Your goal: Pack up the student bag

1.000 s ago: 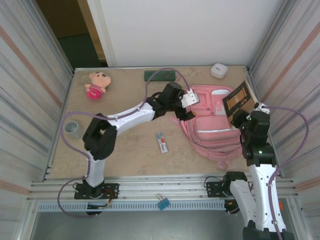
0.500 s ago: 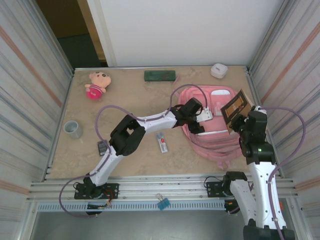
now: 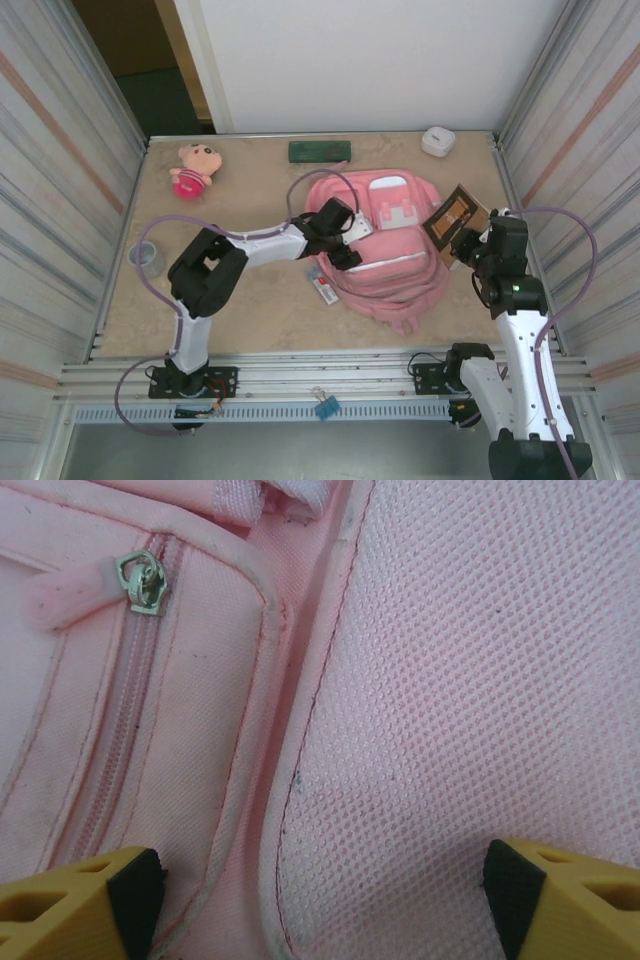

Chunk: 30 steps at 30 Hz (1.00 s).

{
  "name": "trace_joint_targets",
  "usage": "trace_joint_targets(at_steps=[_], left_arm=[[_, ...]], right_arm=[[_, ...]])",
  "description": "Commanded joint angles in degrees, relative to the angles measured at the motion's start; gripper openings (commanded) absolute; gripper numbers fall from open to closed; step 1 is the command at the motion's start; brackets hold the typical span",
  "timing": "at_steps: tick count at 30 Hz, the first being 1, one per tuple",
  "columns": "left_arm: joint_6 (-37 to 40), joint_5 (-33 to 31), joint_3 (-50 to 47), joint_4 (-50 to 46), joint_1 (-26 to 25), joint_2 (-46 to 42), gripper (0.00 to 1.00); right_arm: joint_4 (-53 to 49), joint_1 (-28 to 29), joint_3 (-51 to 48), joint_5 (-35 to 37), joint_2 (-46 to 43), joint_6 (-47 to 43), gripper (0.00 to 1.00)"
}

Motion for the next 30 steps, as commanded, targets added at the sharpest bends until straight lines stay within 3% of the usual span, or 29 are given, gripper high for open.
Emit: trace_joint_targets(at_steps=[1,4,7,13,21,24,30], left_arm=[[-3.5,-4.6,-6.6,-7.6,2.1,-0.4,0.86],[-5.2,-6.3,-10.3,-6.7,4.0,-3.2,0.86],[-9.0,-4.0,-13.2,-6.1,6.6,-6.8,0.85],[-12.1,-5.7,-13.2,-8.9,7.3,-10.7,0.85],[-2.6,-7.7,-10.0,-10.0,1.2,-20.2,0.88],[0.5,-2.8,-8.6,-8.9,-1.3,-21.9,0.86],[4.4,0.6,-6.9,-6.7,-5.8,-15.5,0.85]], right_arm=[[5.7,0.4,0.3,-3.1,-0.1,1.2,0.0],[6.0,1.0,0.4,-3.0,0.4,1.2,0.0],[6.3,2.0,0.6,-3.1,1.0,1.3,0.0],[6.7,3.4,0.7,-2.6,1.5,1.5,0.0],[6.4,2.2,0.5,-6.5,1.4,2.8,0.0],[7.1,1.9,-0.4,-7.3,0.7,3.9,0.0],[7.8,2.0,-1.3,-7.3,-0.4,4.6,0.0]])
